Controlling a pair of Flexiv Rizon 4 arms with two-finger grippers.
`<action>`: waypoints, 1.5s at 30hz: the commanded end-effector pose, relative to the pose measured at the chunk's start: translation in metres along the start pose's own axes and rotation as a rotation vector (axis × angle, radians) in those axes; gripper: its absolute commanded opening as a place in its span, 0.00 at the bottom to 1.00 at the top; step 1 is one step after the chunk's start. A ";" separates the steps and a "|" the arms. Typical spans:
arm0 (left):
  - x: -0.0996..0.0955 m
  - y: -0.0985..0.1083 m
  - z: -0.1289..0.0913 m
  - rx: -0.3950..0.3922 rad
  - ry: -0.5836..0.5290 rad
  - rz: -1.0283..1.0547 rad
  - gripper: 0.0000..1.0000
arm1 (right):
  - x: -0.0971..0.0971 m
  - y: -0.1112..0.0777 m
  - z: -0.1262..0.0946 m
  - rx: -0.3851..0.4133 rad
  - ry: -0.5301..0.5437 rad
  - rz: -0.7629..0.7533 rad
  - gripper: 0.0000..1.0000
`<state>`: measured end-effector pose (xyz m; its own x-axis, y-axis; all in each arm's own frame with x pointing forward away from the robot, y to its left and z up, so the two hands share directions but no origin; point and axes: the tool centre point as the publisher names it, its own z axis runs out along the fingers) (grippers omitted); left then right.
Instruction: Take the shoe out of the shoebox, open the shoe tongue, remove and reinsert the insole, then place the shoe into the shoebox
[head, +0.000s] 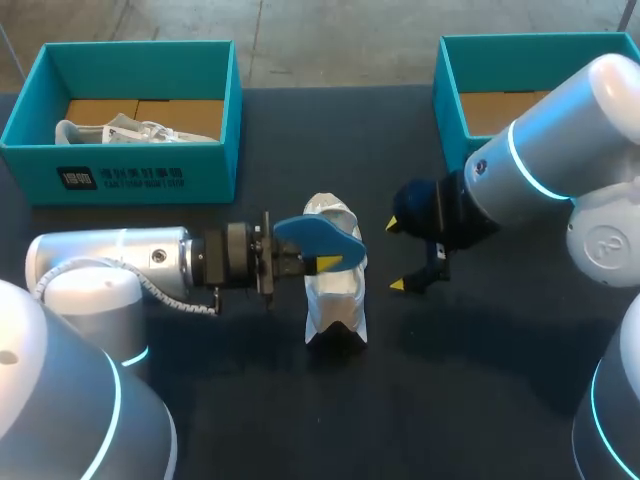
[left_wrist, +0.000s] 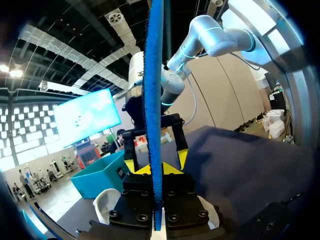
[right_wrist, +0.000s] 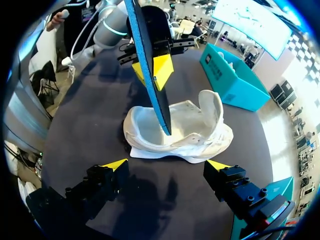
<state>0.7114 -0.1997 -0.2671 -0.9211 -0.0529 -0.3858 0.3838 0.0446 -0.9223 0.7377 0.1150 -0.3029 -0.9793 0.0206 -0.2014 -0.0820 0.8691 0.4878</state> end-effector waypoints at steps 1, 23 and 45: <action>0.000 0.010 0.010 -0.001 -0.004 -0.004 0.00 | 0.000 0.001 0.001 0.002 -0.001 0.000 1.00; 0.005 0.032 -0.002 -0.065 0.026 -0.024 0.00 | 0.000 0.001 0.001 0.002 -0.001 0.000 1.00; 0.007 0.064 0.005 -0.113 0.053 0.027 0.00 | 0.000 0.001 0.001 0.002 -0.001 0.000 1.00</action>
<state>0.7262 -0.1973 -0.3231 -0.9149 -0.0013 -0.4037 0.3984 0.1579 -0.9035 0.7378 0.1151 -0.3028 -0.9793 0.0203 -0.2012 -0.0822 0.8691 0.4878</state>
